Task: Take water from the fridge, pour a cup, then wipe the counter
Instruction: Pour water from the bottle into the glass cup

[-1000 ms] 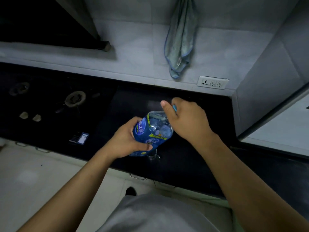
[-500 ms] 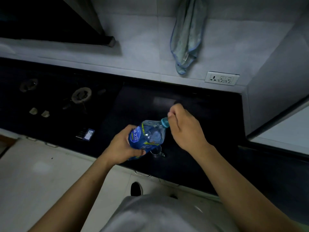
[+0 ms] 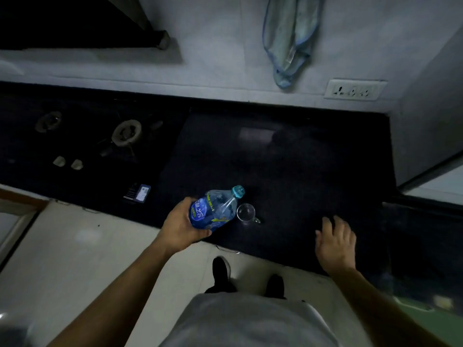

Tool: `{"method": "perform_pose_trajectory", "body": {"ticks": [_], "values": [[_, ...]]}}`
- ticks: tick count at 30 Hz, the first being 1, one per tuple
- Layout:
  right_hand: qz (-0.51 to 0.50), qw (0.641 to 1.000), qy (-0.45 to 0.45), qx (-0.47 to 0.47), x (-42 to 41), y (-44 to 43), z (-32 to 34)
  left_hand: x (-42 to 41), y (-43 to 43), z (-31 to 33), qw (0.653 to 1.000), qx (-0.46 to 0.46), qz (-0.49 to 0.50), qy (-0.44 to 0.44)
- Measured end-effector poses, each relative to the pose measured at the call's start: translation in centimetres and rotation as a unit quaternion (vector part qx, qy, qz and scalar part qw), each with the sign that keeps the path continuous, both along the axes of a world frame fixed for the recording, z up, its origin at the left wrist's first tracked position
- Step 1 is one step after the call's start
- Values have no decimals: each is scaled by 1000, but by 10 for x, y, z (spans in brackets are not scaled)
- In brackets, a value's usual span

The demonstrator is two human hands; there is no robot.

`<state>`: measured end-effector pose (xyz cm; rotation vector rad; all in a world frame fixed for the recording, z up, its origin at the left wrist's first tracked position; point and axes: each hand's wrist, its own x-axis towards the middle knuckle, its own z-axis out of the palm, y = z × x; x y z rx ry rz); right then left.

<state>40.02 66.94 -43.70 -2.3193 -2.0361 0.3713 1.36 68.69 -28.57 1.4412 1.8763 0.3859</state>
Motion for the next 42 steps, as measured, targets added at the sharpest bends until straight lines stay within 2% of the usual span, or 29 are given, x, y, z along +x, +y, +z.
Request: {"method": "perform_pose_trajectory", "body": {"ticks": [5, 13, 24, 42], "values": [[33, 999, 7, -11, 5, 1, 0, 1, 1, -18, 998, -29, -30, 42], [12, 999, 32, -3, 6, 1, 3, -4, 1, -30, 992, -56, -54, 101], [12, 1000, 13, -1, 7, 1, -1, -3, 2, -37, 972, -82, -91, 198], [14, 1000, 19, 6, 8, 1, -2, 0, 1, -33, 968, -123, -77, 204]]}}
